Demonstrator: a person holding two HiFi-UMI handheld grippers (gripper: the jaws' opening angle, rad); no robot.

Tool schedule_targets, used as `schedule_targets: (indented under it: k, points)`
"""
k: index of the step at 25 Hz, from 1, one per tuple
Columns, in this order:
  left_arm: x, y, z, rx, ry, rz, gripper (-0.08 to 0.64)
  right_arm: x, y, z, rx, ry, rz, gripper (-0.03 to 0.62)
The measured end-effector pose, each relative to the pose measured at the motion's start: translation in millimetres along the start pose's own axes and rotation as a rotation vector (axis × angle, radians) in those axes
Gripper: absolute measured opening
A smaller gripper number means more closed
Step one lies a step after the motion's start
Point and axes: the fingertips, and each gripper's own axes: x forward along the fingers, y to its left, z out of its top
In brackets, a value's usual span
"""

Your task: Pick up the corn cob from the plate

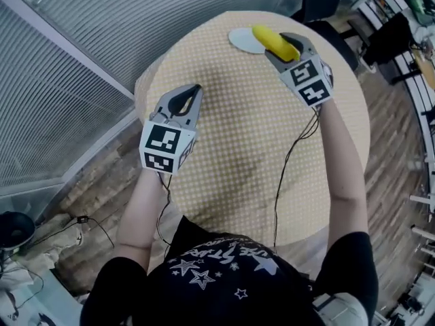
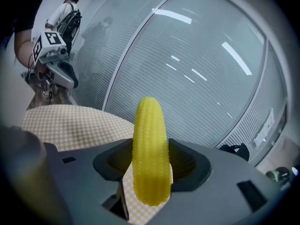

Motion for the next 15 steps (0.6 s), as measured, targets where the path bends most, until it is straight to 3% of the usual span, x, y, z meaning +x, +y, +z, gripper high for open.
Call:
schedule_targets:
  k: [9,15]
  points:
    - [-55.0,-74.0,41.2,0.033,-0.070,0.005,0.006,-143.7,35.7,29.4,0.140,-0.224,-0.032,0.244]
    - [-93.0,-125.9,66.3,0.061,-0.126,0.006,0.006,-239.2,68.8,46.7,0.307,-0.413,-0.029,0.244]
